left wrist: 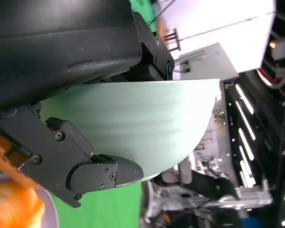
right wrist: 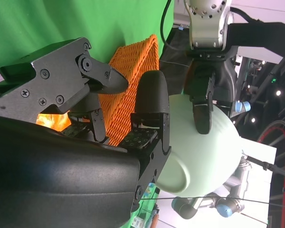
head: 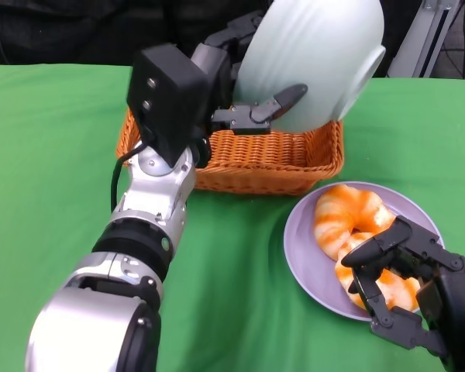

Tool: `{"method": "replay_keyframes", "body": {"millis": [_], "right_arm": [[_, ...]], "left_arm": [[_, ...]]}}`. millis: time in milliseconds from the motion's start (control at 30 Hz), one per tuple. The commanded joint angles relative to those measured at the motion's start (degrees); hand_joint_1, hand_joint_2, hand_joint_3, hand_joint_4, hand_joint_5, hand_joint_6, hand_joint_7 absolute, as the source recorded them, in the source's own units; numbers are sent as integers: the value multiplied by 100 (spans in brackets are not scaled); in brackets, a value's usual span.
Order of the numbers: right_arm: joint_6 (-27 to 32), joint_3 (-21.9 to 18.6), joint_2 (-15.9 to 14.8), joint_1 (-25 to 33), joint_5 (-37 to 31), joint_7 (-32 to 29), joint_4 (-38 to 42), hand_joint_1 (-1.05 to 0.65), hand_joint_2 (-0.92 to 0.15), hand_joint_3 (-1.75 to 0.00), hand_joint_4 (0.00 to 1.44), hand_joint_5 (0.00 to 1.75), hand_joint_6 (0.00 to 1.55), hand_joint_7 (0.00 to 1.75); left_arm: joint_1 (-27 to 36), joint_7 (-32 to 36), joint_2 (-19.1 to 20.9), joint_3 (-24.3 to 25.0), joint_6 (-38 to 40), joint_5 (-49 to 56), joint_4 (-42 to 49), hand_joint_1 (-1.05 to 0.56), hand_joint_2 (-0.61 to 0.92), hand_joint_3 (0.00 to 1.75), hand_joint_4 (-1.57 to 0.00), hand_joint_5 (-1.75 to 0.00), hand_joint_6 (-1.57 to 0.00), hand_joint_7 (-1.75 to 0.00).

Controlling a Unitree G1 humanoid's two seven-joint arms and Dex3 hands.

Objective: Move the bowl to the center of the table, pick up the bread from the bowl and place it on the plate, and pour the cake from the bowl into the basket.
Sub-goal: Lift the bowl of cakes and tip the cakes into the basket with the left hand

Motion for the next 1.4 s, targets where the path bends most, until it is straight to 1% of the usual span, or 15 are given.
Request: {"method": "replay_keyframes", "body": {"millis": [33, 200, 267, 333, 467, 600, 700, 800, 867, 933, 1067, 1133, 1167, 1233, 1400], "right_arm": [[-69, -59, -52, 7, 44, -24, -5, 0, -60, -93, 72, 150, 68, 120], [-127, -58, -63, 2, -9, -40, 20, -1, -59, -93, 71, 150, 68, 121], [-211, -58, -68, -19, 4, -28, 85, -1, -59, -93, 71, 151, 68, 122], [-247, -57, -65, -23, 6, -27, 120, -1, -59, -94, 70, 152, 67, 123], [-214, -57, -56, -5, 9, -32, 103, -1, -59, -93, 70, 152, 66, 123], [-180, -58, -48, 10, -5, -46, 69, -1, -59, -93, 71, 151, 67, 123], [-129, -54, -40, 32, 7, -49, 24, -1, -59, -94, 72, 151, 67, 122], [-124, -50, -42, 45, 43, -34, 7, -1, -59, -94, 72, 150, 67, 121], [-135, -49, -47, 48, 34, -35, 7, 1, -59, -95, 72, 150, 67, 121], [-153, -51, -46, 49, 17, -47, 10, 1, -59, -94, 72, 149, 67, 121], [-159, -59, -49, 41, 4, -56, 30, 0, -60, -94, 72, 149, 68, 120], [-137, -61, -49, 40, 11, -53, 29, 0, -60, -93, 72, 149, 68, 119], [-128, -61, -47, 41, 14, -54, 26, 0, -61, -93, 72, 149, 68, 119], [-93, -59, -37, 56, 2, -67, -1, 0, -61, -92, 72, 149, 68, 119], [-104, -63, -46, 58, 9, -63, 0, 0, -61, -91, 72, 149, 68, 119]], "left_arm": [[-341, -127, -77, 299, 457, -399, -62, -21, 69, 88, -73, -163, -70, -140], [-429, -90, -176, 669, 1235, -841, -134, -19, 70, 87, -79, -158, -76, -136], [-449, -55, -203, 792, 1501, -983, -170, -15, 66, 99, -80, -160, -76, -141], [-453, 2, -233, 907, 1801, -1132, -242, -13, 63, 106, -80, -160, -77, -143], [-432, 105, -275, 1037, 2196, -1308, -371, -12, 60, 111, -81, -159, -77, -145], [-422, 321, -343, 1197, 2567, -1504, -511, -12, 60, 110, -83, -157, -77, -145], [-420, 472, -387, 1311, 2825, -1643, -607, -12, 64, 106, -84, -156, -75, -146], [-430, 641, -435, 1462, 3113, -1842, -696, -13, 71, 95, -88, -153, -80, -141], [-435, 721, -451, 1546, 3286, -1966, -746, -14, 80, 82, -84, -158, -76, -144], [-453, 782, -449, 1649, 3513, -2120, -773, -13, 83, 79, -81, -163, -72, -149], [-515, 829, -409, 1849, 3918, -2419, -759, -13, 84, 80, -80, -168, -72, -153], [-537, 842, -380, 1929, 4096, -2542, -752, -14, 82, 83, -79, -170, -72, -153], [-542, 844, -368, 1957, 4168, -2590, -757, -14, 79, 89, -78, -173, -72, -156], [-558, 848, -348, 2069, 4337, -2742, -757, -14, 77, 94, -77, -174, -72, -158], [-577, 860, -315, 2222, 4566, -2931, -762, -16, 74, 98, -77, -175, -67, -162]]}}
